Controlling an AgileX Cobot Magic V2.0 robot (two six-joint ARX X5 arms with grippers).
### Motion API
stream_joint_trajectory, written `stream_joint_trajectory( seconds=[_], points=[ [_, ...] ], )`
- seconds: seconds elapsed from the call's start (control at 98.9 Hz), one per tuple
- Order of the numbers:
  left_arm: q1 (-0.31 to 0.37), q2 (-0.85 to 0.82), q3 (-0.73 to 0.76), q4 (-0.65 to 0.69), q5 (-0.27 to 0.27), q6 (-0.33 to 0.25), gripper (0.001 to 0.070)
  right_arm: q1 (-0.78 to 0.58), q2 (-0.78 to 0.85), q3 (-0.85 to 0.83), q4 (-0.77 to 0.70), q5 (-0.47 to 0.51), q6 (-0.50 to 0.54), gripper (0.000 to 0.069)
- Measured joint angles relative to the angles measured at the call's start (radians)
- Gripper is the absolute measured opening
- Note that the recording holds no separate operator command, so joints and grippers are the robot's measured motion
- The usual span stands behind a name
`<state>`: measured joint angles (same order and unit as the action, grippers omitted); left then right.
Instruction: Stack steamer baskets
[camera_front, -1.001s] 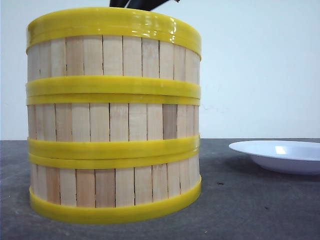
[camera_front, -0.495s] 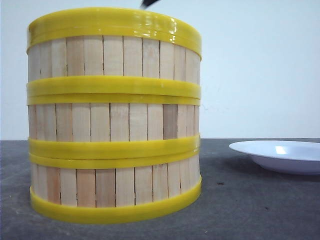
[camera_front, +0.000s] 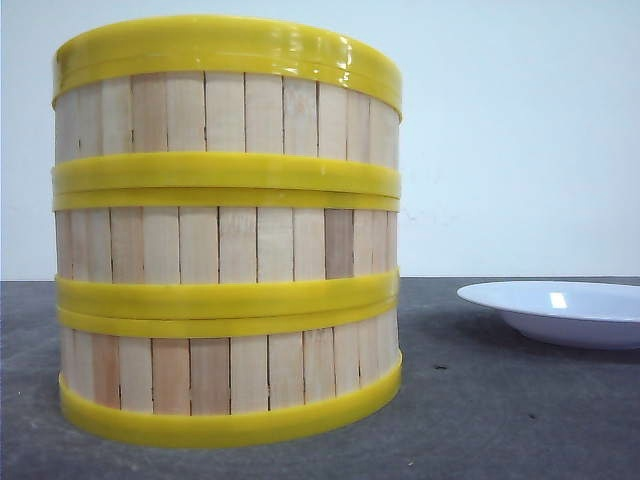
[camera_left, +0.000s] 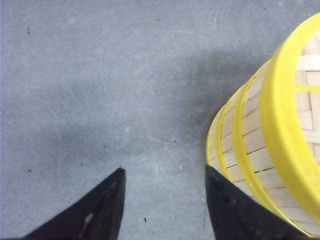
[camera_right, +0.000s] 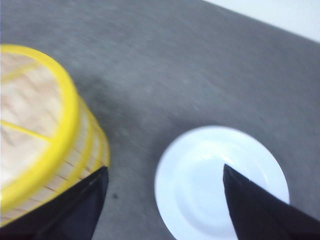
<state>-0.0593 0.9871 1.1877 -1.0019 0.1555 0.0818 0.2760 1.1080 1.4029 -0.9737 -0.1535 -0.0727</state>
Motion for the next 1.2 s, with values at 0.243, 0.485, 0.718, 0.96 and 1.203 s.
stream_joint_trajectory(
  seconds=[0.243,0.485,0.718,0.96,1.203],
  points=[
    [0.0,-0.008,-0.019,0.006,0.0,-0.023,0.0299,-0.157,-0.181,-0.322,0.034,-0.001,0.03,0.0452],
    [0.0,-0.081,-0.156,0.061,0.0,-0.042,0.0299,-0.228,-0.293,-0.478,0.046,-0.001,0.068,0.0452],
    [0.0,-0.096,-0.192,0.095,0.0,-0.046,0.0299,-0.229,-0.298,-0.492,0.051,-0.002,0.081,0.0452],
    [0.0,-0.097,-0.192,0.102,0.0,-0.051,0.0054,-0.229,-0.298,-0.492,0.052,-0.002,0.097,0.0095],
    [0.0,-0.096,-0.192,0.101,0.0,-0.073,0.0019,-0.229,-0.298,-0.492,0.073,-0.003,0.103,0.0021]
  ],
)
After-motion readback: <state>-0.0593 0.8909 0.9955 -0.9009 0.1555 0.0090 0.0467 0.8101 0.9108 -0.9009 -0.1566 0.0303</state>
